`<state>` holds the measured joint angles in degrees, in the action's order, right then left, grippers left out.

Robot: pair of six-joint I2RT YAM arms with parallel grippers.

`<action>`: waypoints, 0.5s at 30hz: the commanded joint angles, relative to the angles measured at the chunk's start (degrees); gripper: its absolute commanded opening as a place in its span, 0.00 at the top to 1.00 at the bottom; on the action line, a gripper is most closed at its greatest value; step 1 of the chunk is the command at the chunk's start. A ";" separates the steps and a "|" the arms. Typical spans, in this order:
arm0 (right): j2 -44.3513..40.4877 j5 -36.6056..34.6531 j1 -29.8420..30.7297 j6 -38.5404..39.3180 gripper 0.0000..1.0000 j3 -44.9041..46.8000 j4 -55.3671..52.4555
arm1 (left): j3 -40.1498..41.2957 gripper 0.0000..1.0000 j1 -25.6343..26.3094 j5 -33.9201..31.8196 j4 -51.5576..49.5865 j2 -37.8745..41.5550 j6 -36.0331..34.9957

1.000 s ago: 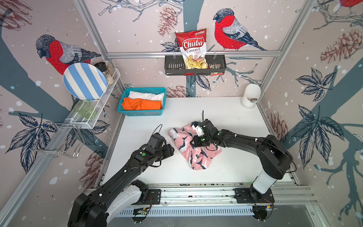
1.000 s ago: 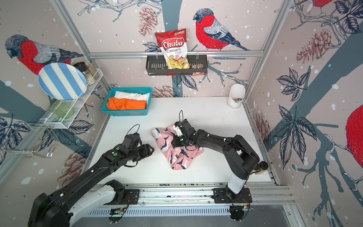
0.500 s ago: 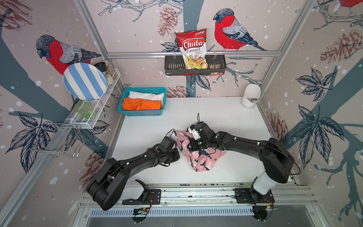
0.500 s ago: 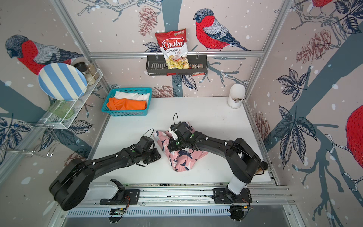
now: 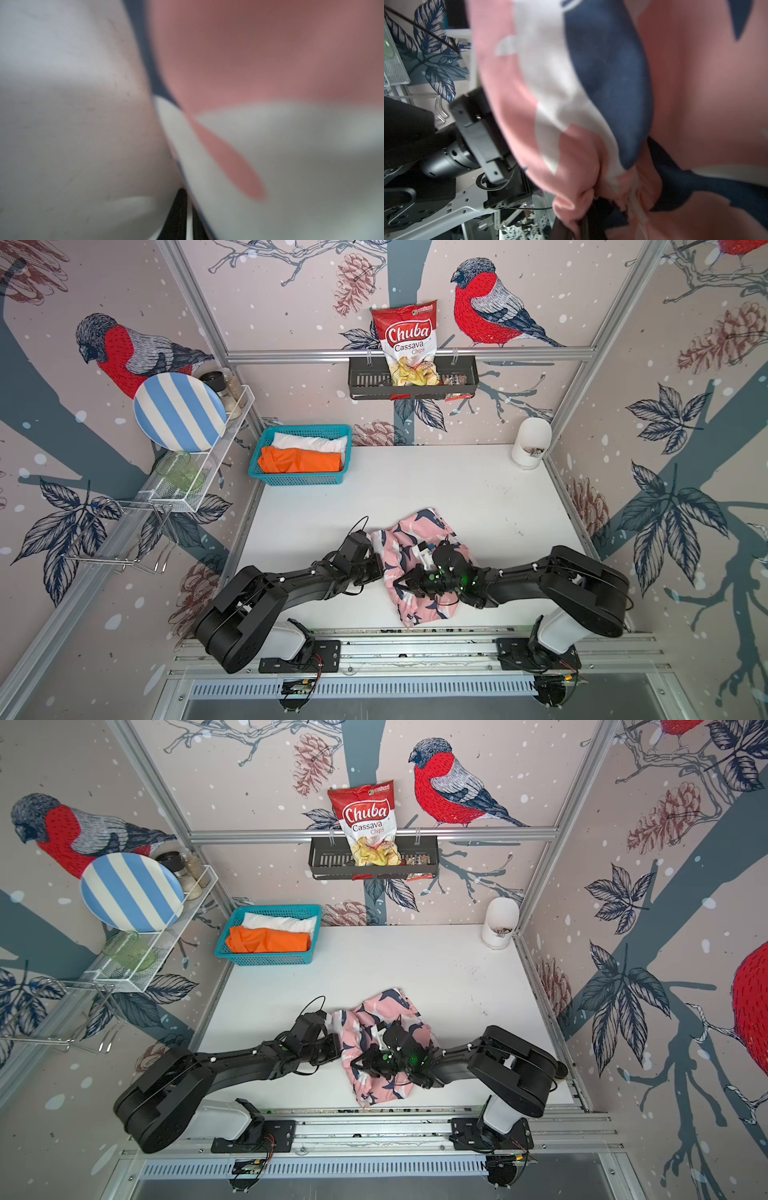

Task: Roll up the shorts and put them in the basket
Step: Roll the shorts at the center of the board.

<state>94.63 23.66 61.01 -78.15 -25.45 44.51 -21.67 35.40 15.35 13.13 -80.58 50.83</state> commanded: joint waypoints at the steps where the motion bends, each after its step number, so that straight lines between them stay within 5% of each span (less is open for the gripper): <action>1: 4.76 -1.54 1.81 -12.03 1.00 3.07 19.47 | 1.68 0.86 0.11 -4.50 -10.36 -1.70 -0.01; 5: 11.12 -3.70 3.32 -14.69 1.00 6.13 26.00 | -0.31 0.86 0.02 -8.37 -17.32 1.94 -1.00; 10: 10.48 -5.49 3.57 -11.68 1.00 7.19 21.35 | -6.62 0.75 -0.15 -15.32 -32.52 13.09 -2.31; 15: 0.39 -9.88 2.95 4.51 1.00 0.08 -8.90 | -13.60 0.53 -0.11 -16.19 -41.27 22.54 -2.99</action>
<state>98.78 18.24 64.10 -85.03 -21.56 55.40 -32.88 35.40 1.39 -18.61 -60.40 49.15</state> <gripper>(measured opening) 0.076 0.447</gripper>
